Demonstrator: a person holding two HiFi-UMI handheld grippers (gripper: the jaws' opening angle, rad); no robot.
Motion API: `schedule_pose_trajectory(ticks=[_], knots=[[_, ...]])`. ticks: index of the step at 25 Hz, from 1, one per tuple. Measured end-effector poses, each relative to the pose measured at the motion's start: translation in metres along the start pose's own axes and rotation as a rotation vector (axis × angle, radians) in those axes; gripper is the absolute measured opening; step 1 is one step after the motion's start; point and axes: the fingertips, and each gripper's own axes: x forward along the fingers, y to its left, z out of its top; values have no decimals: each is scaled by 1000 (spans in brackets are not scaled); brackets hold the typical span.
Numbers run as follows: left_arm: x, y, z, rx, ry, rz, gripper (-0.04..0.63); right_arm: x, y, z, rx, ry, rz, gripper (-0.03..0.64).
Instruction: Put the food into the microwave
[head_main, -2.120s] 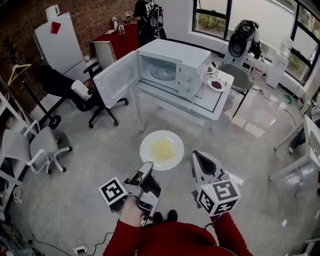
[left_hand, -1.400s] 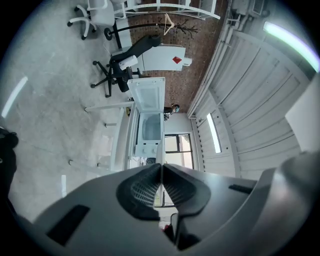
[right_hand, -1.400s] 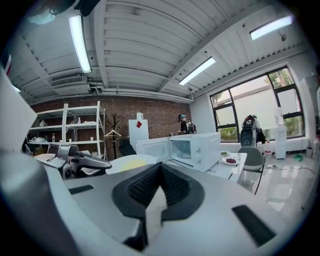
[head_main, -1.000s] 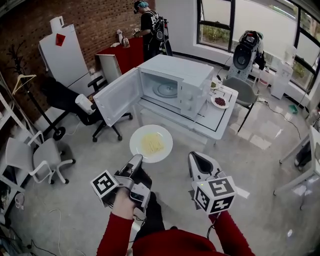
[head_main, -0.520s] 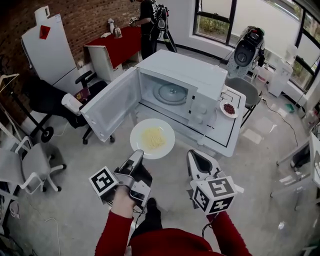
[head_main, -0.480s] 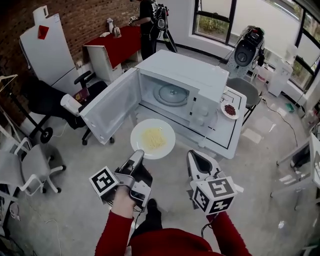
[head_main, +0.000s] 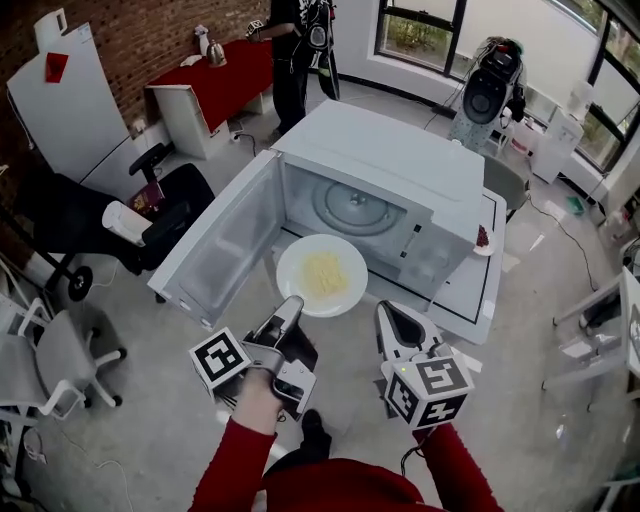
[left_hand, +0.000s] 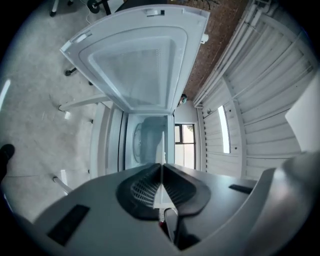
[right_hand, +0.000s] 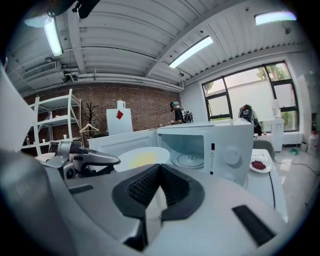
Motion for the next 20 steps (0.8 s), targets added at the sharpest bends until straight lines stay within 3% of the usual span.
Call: schedule_pose_trajectory(ticks=[11, 20], knots=[[37, 8, 24, -8, 46, 3, 25, 38, -2, 0, -4, 42, -35, 14], [62, 24, 35, -4, 29, 3, 25, 61, -21, -8, -41, 82, -63, 14]])
